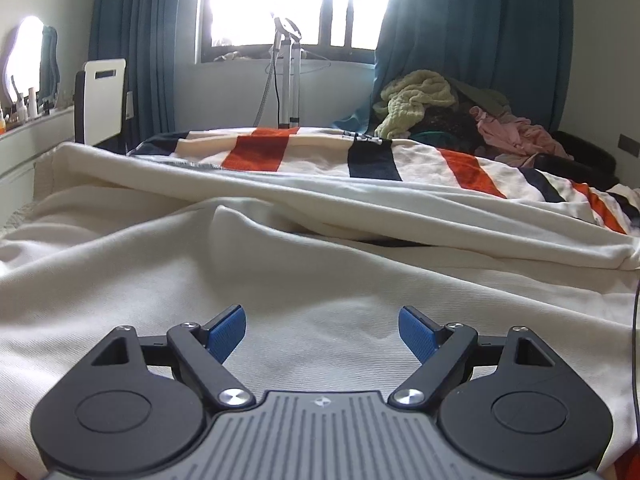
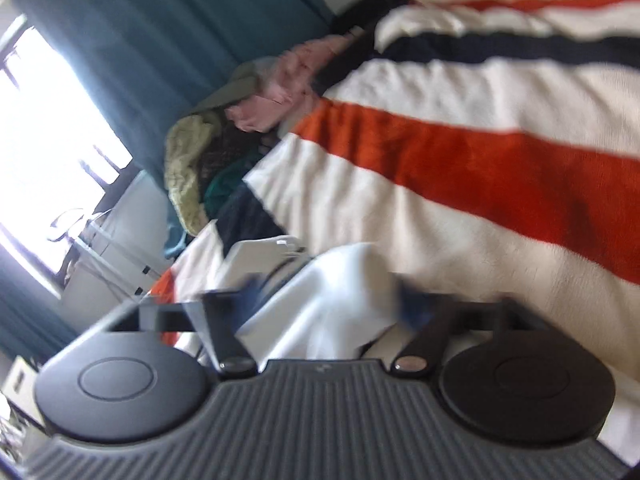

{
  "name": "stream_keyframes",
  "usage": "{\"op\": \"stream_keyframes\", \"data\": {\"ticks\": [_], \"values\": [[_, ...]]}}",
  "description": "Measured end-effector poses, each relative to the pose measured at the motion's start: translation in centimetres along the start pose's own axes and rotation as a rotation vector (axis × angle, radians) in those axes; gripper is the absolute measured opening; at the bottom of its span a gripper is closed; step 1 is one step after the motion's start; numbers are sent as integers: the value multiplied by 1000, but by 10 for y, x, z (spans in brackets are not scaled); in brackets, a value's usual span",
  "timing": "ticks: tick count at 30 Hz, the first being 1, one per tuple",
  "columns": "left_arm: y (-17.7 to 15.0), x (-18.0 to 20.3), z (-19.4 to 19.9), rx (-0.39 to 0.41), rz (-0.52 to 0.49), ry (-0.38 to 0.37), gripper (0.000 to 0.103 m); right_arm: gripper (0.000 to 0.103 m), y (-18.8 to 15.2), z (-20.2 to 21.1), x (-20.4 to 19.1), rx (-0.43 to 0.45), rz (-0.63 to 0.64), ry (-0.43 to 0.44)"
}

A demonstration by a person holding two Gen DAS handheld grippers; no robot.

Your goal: Fold clothes

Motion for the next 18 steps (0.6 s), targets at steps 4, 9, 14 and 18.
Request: {"op": "stream_keyframes", "data": {"ticks": [4, 9, 14, 18], "values": [[5, -5, 18, 41, 1, 5, 85, 89, -11, 25, -30, -10, 134, 9], [6, -9, 45, 80, -1, 5, 85, 88, -44, 92, -79, -42, 314, 80], [7, -14, 73, 116, -3, 3, 85, 88, -85, 160, -117, -74, 398, 123], [5, -17, 95, 138, -12, -7, 85, 88, -106, 203, -134, -26, 426, 131]]}}
Point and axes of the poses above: each gripper's, at about its wrist camera, not at the fingertips, and z roughly against the way its jaws point, x to its right, y to its top, the point moved 3 cm from there along -z, roughly the way its jaws point, and after that the axes turned 7 degrees about -x, right-handed, at the moved point
